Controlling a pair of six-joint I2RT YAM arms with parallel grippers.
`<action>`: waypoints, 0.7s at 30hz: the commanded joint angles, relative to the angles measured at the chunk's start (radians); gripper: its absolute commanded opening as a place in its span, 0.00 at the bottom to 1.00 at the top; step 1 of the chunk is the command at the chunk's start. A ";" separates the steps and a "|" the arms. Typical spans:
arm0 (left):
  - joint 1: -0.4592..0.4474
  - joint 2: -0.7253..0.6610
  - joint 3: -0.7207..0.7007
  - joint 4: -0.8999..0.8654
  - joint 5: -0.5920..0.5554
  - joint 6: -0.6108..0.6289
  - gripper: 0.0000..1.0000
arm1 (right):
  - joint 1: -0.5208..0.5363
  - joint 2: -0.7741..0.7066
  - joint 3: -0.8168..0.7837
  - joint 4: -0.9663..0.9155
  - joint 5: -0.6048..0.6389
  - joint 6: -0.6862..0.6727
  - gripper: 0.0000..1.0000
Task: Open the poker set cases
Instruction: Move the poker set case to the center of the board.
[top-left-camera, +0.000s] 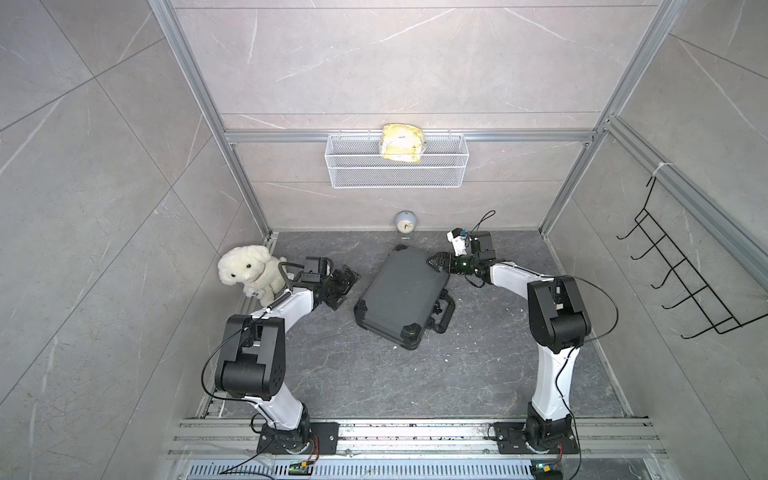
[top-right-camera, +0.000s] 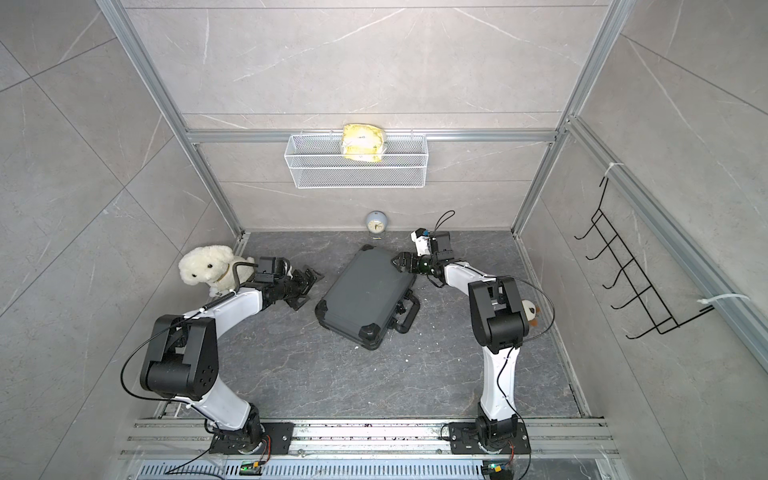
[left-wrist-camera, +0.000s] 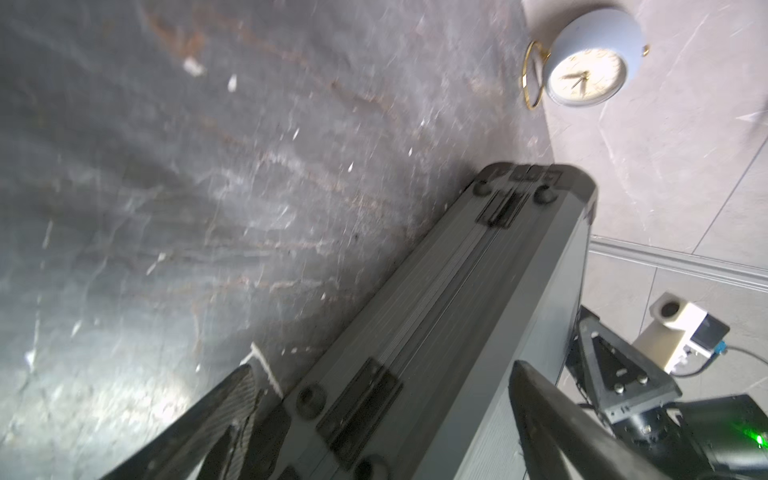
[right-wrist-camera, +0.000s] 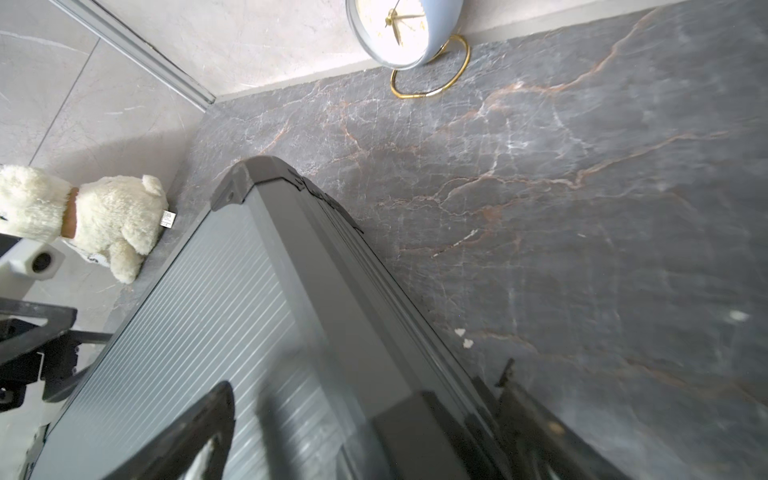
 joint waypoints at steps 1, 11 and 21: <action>0.001 0.004 0.030 0.012 -0.011 0.053 0.95 | 0.150 -0.046 -0.065 -0.171 -0.249 0.091 0.98; 0.033 -0.207 0.021 -0.489 -0.198 0.178 0.97 | 0.220 -0.062 -0.092 -0.158 -0.213 0.107 0.98; 0.074 -0.538 -0.190 -0.642 -0.155 0.080 0.99 | 0.177 -0.009 -0.060 -0.163 -0.152 0.119 0.98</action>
